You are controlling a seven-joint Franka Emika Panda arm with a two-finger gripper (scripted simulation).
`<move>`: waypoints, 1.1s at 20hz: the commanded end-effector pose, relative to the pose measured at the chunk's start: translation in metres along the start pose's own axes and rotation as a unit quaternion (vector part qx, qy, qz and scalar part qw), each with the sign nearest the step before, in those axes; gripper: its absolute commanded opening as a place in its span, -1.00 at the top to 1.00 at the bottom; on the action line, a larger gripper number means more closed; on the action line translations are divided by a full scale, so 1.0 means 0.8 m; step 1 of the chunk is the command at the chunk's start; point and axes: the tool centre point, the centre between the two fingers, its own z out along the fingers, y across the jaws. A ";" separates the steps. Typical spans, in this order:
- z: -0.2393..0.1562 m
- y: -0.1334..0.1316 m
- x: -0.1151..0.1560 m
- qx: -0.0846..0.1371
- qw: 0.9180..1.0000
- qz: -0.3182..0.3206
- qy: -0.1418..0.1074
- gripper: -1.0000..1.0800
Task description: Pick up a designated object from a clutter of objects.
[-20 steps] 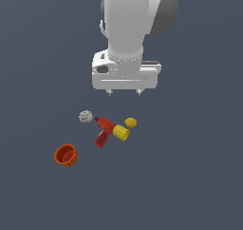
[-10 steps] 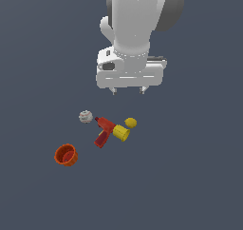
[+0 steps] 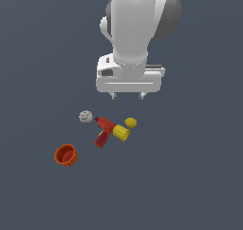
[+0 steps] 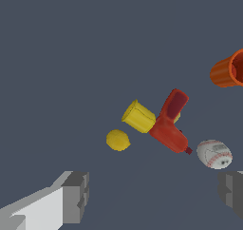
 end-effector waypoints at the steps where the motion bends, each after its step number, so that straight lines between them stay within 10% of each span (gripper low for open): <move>1: 0.013 0.002 0.004 0.001 1.000 0.017 0.001 -0.92; 22: 0.205 0.027 0.028 0.006 0.966 0.258 0.017 -0.92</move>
